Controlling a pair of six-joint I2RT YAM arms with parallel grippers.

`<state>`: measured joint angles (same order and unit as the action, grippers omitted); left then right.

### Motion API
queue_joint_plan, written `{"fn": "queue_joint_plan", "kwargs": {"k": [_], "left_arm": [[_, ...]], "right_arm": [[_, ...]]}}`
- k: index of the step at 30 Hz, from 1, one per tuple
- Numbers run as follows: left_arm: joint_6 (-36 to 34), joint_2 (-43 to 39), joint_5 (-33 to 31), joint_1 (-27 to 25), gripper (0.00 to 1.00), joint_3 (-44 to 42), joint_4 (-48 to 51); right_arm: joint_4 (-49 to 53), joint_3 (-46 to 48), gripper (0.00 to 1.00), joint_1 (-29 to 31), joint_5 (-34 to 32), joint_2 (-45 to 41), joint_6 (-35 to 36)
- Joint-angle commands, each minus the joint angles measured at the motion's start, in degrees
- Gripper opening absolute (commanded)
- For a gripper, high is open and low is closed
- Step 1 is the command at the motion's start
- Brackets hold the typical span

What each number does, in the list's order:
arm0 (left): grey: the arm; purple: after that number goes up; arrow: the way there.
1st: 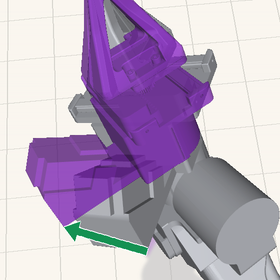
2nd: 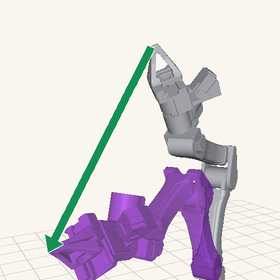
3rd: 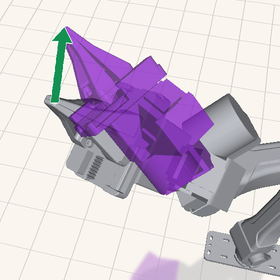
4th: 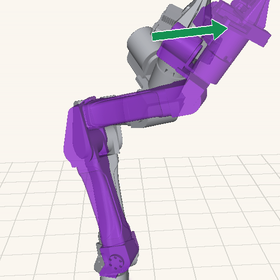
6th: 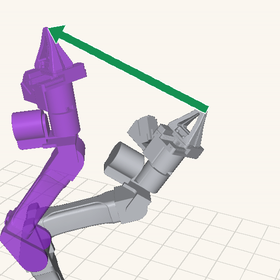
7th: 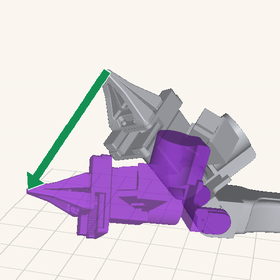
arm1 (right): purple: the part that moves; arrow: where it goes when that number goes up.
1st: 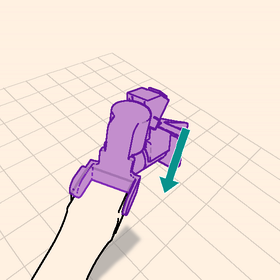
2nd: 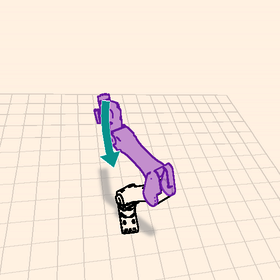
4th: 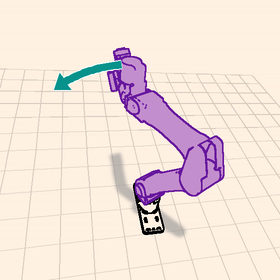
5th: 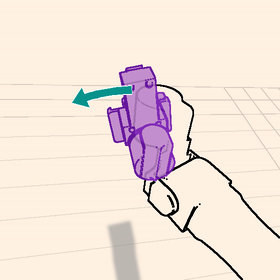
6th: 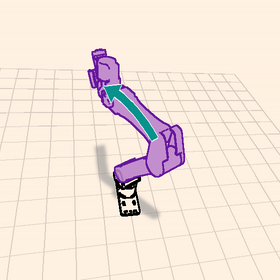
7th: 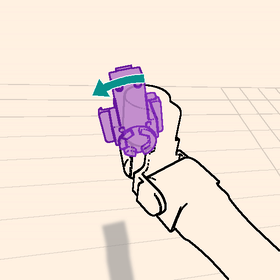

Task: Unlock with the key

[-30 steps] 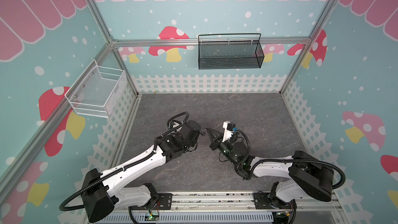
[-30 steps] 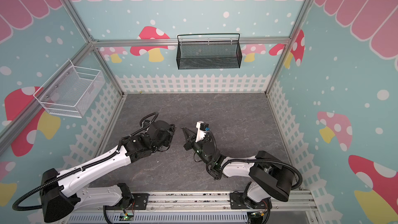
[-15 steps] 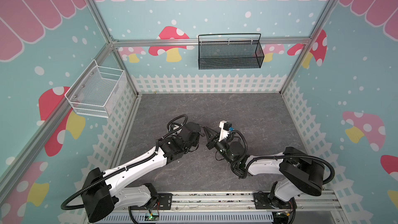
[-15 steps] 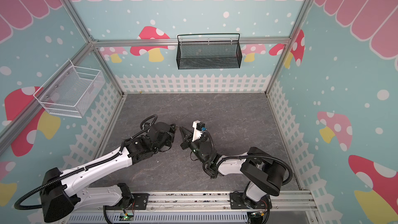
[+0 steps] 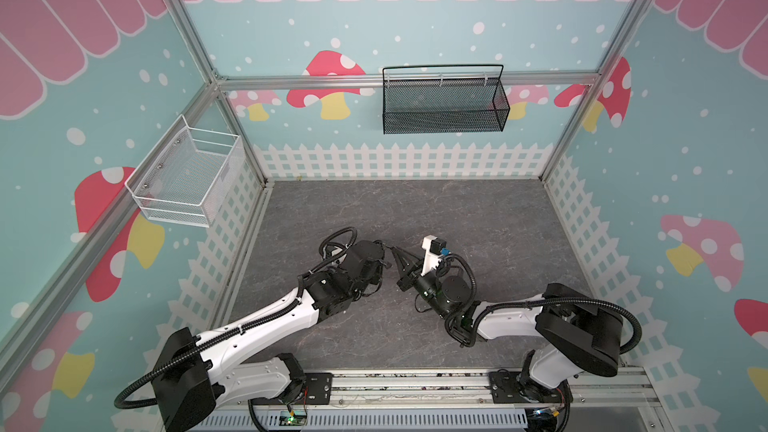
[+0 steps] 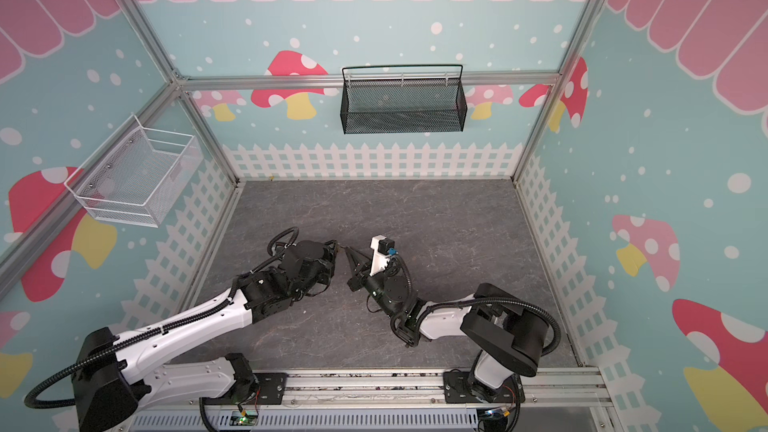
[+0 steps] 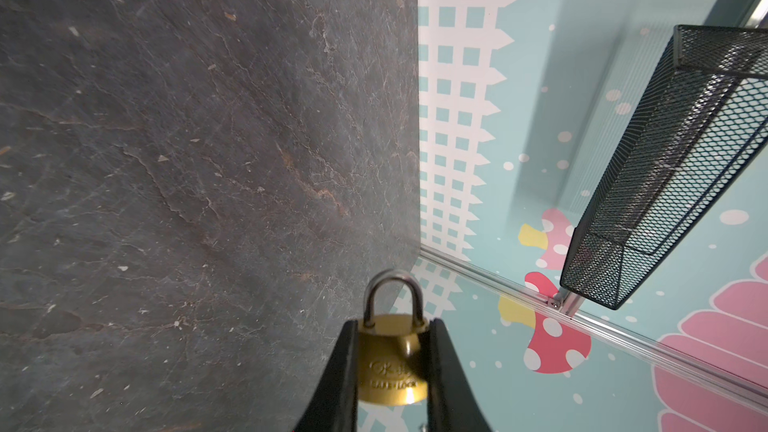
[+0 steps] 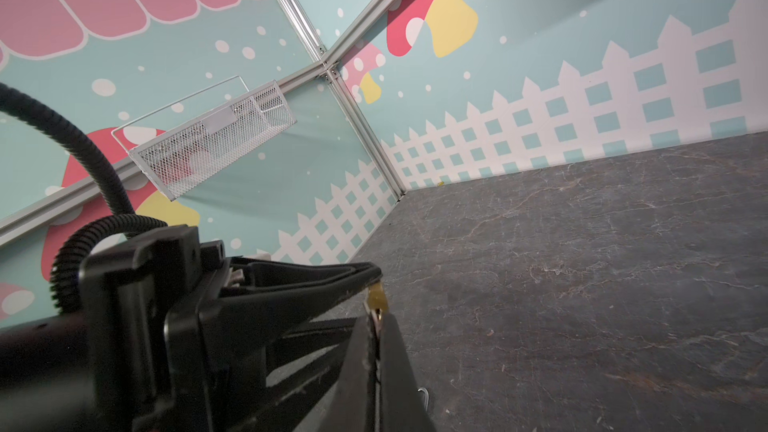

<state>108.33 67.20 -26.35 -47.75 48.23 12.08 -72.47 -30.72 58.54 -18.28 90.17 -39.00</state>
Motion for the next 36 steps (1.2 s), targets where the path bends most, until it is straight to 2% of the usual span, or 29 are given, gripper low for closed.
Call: {"fn": "queue_joint_plan", "kwargs": {"k": [1,14,23,31,36], "left_arm": [[2.28,-0.94,-1.36,0.13,0.00,-0.94,-3.00],[1.71,-0.60,0.55,0.10,0.00,-1.29,-5.13],[1.66,-0.42,1.00,0.10,0.00,-1.38,-5.93],[1.70,-0.48,1.63,0.11,0.00,-1.62,-7.38],[1.53,-0.23,1.74,0.11,0.00,-1.45,-7.79]], "right_arm": [[-2.67,0.16,0.00,0.34,-0.56,0.67,0.22],[-1.27,-1.65,0.00,0.24,-4.25,0.80,2.63],[-0.63,-2.93,0.00,0.25,-2.82,1.31,3.49],[-0.14,-2.23,0.00,0.13,-4.22,1.23,2.79],[-0.65,-2.80,0.00,0.25,-1.87,1.91,3.37]]}}
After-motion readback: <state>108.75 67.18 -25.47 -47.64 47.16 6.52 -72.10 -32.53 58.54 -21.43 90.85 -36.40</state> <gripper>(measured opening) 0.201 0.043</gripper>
